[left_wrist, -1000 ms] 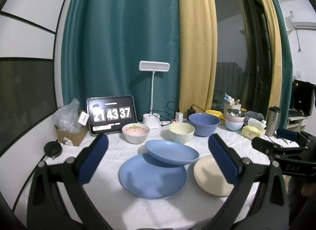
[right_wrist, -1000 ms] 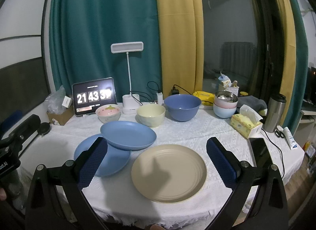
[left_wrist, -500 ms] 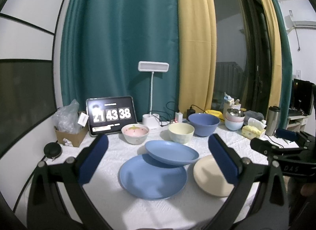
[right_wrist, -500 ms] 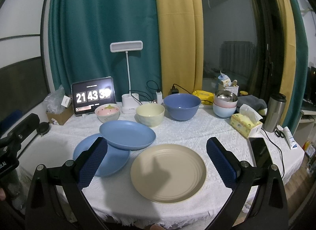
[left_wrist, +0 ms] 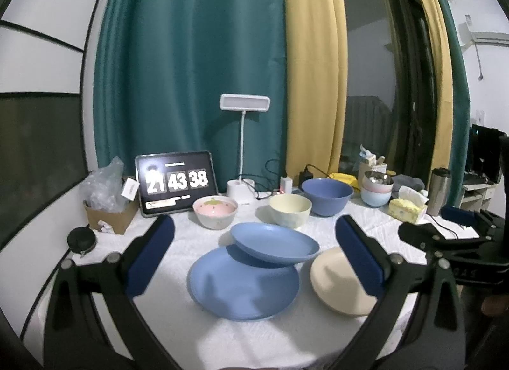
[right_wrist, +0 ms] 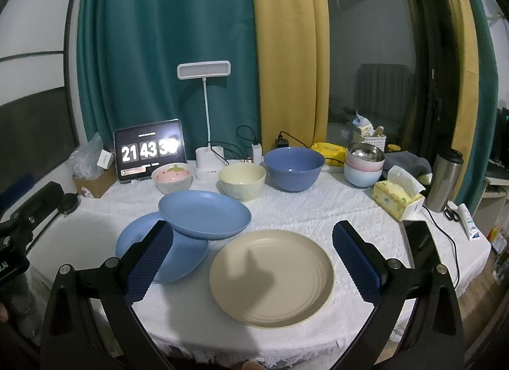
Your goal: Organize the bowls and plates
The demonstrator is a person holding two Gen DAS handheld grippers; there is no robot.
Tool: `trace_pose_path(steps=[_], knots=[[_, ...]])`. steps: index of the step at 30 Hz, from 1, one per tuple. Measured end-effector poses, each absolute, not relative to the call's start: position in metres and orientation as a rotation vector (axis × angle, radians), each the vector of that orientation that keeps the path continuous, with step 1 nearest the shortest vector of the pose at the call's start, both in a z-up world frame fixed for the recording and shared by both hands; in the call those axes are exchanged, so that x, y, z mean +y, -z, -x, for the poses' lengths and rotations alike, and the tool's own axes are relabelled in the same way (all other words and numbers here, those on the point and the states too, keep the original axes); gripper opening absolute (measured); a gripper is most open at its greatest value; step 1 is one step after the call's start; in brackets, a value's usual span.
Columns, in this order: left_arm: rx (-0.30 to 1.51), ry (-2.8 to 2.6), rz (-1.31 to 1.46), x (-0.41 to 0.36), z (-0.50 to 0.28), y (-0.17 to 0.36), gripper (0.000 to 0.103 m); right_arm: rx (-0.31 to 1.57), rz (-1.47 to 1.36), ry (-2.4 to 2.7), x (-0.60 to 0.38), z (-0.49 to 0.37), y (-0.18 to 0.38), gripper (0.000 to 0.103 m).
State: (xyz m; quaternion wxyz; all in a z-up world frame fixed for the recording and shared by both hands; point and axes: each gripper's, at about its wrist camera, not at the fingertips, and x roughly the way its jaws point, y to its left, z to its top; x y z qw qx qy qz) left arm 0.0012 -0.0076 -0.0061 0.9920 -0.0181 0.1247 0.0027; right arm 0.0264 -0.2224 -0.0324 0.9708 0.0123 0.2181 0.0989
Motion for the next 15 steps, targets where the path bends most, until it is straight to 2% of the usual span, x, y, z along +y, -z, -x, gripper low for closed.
trace_pose_path(steps=[15], knots=[[0.314, -0.013, 0.01, -0.008, -0.046, 0.017, 0.102, 0.502, -0.024, -0.194, -0.224, -0.064, 0.049, 0.103]])
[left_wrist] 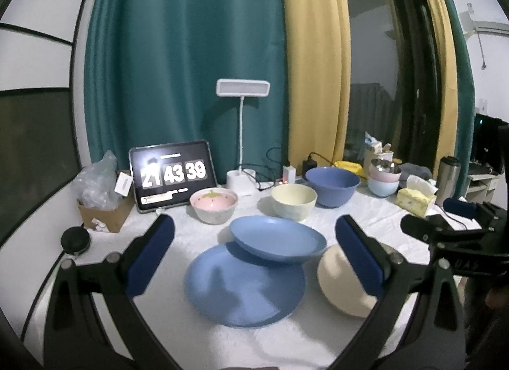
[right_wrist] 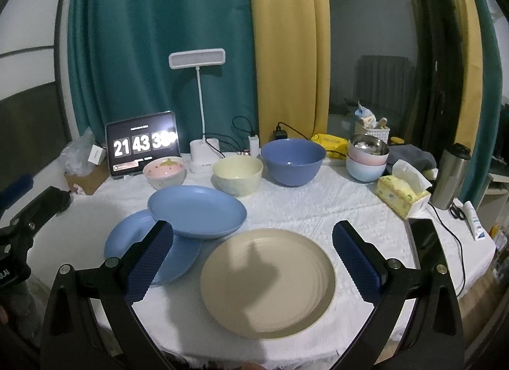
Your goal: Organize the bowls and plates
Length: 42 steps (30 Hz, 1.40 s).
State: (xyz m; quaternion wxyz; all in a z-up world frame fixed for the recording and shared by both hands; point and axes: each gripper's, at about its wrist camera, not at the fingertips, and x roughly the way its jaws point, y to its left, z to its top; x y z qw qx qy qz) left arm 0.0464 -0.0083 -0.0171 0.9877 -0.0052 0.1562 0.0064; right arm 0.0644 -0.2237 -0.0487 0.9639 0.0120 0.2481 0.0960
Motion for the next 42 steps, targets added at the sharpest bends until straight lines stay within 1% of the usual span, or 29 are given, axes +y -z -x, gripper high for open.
trace_pose_path(steps=[17, 32, 37, 39, 40, 41, 42], knots=[[0.407, -0.063, 0.006, 0.008, -0.139, 0.035, 0.102, 0.604, -0.011, -0.198, -0.217, -0.153, 0.063, 0.103], [0.585, -0.065, 0.042, 0.024, -0.218, 0.08, 0.101, 0.75, -0.021, -0.241, -0.203, -0.233, 0.108, 0.102], [0.633, -0.063, 0.04, 0.025, -0.237, 0.096, 0.101, 0.813, -0.022, -0.257, -0.193, -0.254, 0.13, 0.096], [0.656, -0.067, 0.036, 0.026, -0.245, 0.103, 0.1, 0.842, -0.025, -0.269, -0.189, -0.263, 0.14, 0.09], [0.671, -0.067, 0.036, 0.026, -0.25, 0.107, 0.097, 0.854, -0.024, -0.272, -0.187, -0.266, 0.144, 0.087], [0.684, -0.067, 0.035, 0.027, -0.253, 0.11, 0.091, 0.87, -0.023, -0.277, -0.185, -0.27, 0.148, 0.085], [0.696, -0.066, 0.035, 0.027, -0.257, 0.112, 0.089, 0.881, -0.025, -0.281, -0.184, -0.273, 0.152, 0.082]])
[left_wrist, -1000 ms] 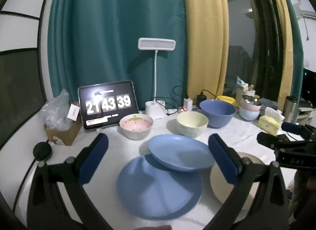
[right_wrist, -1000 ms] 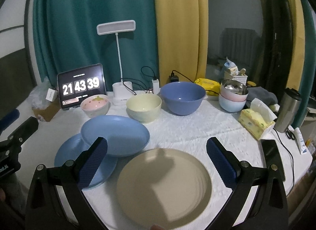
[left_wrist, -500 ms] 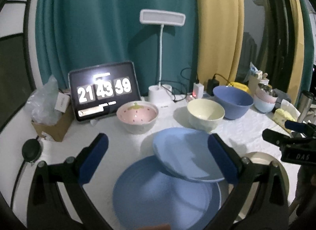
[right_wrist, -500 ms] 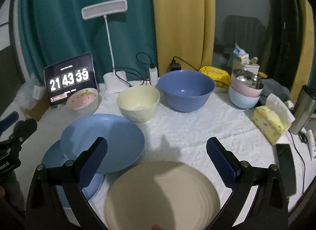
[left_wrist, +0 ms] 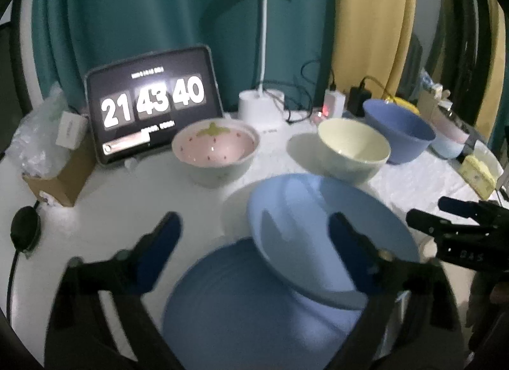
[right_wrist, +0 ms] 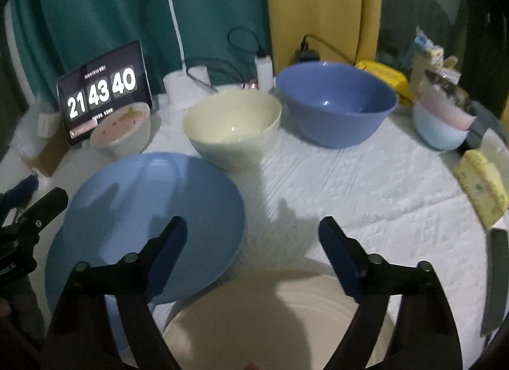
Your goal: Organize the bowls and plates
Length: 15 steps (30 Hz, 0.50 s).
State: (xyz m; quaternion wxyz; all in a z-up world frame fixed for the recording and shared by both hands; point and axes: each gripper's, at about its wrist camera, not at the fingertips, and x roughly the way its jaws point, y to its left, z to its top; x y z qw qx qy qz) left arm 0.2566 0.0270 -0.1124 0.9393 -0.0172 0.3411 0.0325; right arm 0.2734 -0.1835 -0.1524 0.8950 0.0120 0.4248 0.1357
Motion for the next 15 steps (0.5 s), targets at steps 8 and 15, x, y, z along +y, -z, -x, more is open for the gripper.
trace_pose_path(steps=[8, 15], knots=[[0.764, -0.062, 0.032, 0.028, -0.276, 0.133, 0.074, 0.966, -0.051, -0.318, -0.174, -0.294, 0.179, 0.07], [0.823, -0.065, 0.047, 0.03, -0.284, 0.148, 0.053, 1.023, -0.067, -0.352, -0.166, -0.304, 0.192, 0.059]])
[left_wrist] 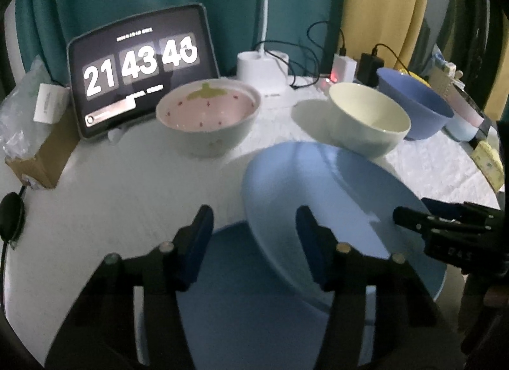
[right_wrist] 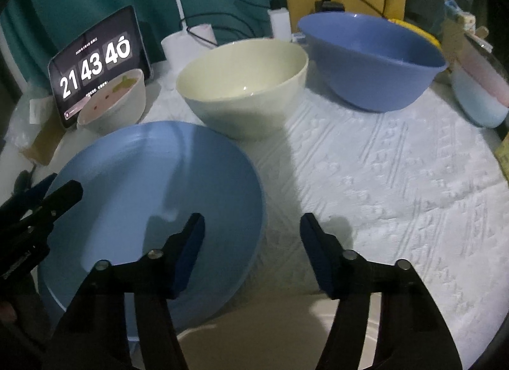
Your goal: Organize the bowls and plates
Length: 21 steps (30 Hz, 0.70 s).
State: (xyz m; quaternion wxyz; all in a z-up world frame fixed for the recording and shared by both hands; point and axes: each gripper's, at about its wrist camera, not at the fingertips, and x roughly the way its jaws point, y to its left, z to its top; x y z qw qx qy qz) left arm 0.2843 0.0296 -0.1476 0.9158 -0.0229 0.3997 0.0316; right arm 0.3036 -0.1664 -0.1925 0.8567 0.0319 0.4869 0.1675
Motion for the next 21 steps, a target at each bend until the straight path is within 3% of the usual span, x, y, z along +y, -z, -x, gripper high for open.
trace_pose_path(steps=[3, 7, 13, 21], knots=[[0.826, -0.06, 0.043, 0.027, -0.284, 0.147, 0.047, 1.031, -0.091, -0.362, -0.167, -0.306, 0.193, 0.054], [0.834, -0.031, 0.039, 0.022, -0.284, 0.147, 0.042, 1.025, -0.074, -0.382, -0.163, -0.304, 0.191, 0.032], [0.836, -0.027, 0.039, 0.019, -0.275, 0.145, 0.042, 1.017, -0.067, -0.367, -0.164, -0.297, 0.186, 0.023], [0.813, -0.022, 0.04, 0.019, -0.258, 0.133, 0.042, 0.981, -0.06, -0.364, -0.168, -0.28, 0.172, 0.022]])
